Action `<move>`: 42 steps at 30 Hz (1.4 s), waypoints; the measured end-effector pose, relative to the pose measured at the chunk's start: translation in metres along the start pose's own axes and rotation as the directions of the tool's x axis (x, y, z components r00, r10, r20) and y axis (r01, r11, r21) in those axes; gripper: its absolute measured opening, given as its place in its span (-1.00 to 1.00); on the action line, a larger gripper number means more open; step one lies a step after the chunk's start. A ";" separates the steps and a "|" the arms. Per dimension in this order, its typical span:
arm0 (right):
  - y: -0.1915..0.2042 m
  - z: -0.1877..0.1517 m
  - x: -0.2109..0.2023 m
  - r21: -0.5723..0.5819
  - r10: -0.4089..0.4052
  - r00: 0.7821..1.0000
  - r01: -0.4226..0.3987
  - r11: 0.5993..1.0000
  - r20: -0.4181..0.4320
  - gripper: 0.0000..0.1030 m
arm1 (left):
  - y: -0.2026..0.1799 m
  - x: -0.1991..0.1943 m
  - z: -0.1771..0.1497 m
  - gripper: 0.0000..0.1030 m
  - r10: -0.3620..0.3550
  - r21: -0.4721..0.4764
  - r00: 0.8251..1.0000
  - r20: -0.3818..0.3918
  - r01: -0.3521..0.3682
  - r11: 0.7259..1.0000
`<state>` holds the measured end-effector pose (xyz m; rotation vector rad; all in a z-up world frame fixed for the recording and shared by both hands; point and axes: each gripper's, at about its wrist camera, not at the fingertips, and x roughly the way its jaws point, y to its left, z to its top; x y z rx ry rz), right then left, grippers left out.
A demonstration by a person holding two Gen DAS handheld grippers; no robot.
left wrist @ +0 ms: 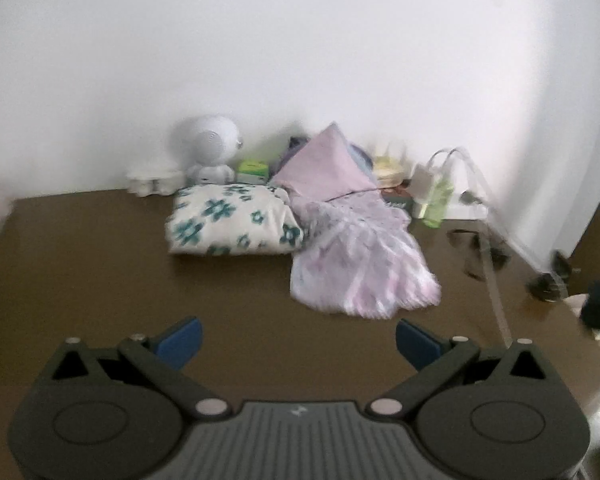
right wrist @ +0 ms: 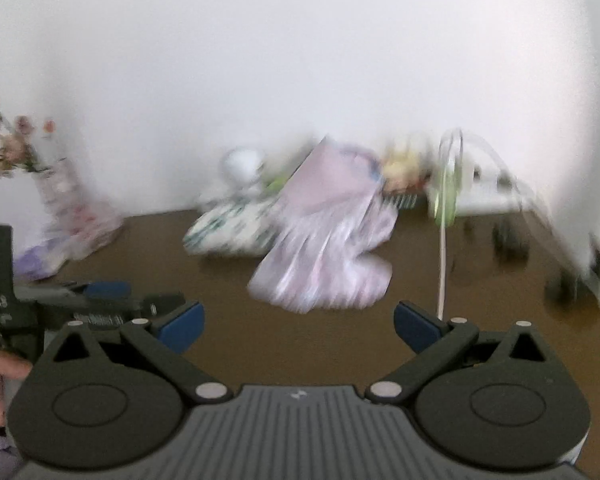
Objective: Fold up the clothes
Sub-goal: 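Grasp the pink floral dress with both grippers and lift it up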
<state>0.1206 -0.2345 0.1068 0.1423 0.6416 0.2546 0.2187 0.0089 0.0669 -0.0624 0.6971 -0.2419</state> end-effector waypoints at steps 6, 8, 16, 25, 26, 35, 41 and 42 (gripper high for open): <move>-0.021 0.020 0.092 -0.070 -0.014 0.995 0.007 0.998 -0.103 0.21 | -0.008 0.090 0.017 0.47 0.007 0.052 0.999 -0.046 -0.004 0.999; -0.028 0.026 0.123 -0.094 -0.020 0.990 0.007 0.996 -0.136 0.05 | -0.009 0.107 0.014 0.27 0.025 0.070 0.998 -0.066 -0.020 0.997; -0.035 0.043 0.185 -0.158 -0.016 0.983 -0.013 0.987 -0.184 -0.98 | -0.017 0.112 0.014 -0.96 -0.075 0.072 0.997 -0.029 0.077 0.994; 0.019 0.096 0.003 -0.297 0.163 0.976 -0.115 0.948 0.142 -0.99 | -0.033 -0.061 0.025 -0.98 -0.221 0.033 0.929 0.298 0.221 0.975; 0.027 0.103 -0.024 -0.309 0.188 0.966 -0.126 0.943 0.180 -0.99 | -0.036 -0.093 0.027 -0.98 -0.232 0.043 0.908 0.350 0.231 0.972; 0.090 0.119 -0.243 -0.470 0.450 0.798 -0.242 0.849 0.402 -0.99 | -0.080 -0.340 0.012 -0.98 -0.276 0.211 0.678 0.681 0.179 0.961; 0.108 0.112 -0.329 -0.527 0.563 0.681 -0.296 0.797 0.468 -1.00 | -0.099 -0.454 -0.012 -0.98 -0.211 0.216 0.532 0.820 0.054 0.975; 0.110 0.113 -0.335 -0.523 0.567 0.671 -0.301 0.797 0.478 -1.00 | -0.101 -0.465 -0.011 -0.98 -0.201 0.210 0.518 0.831 0.042 0.977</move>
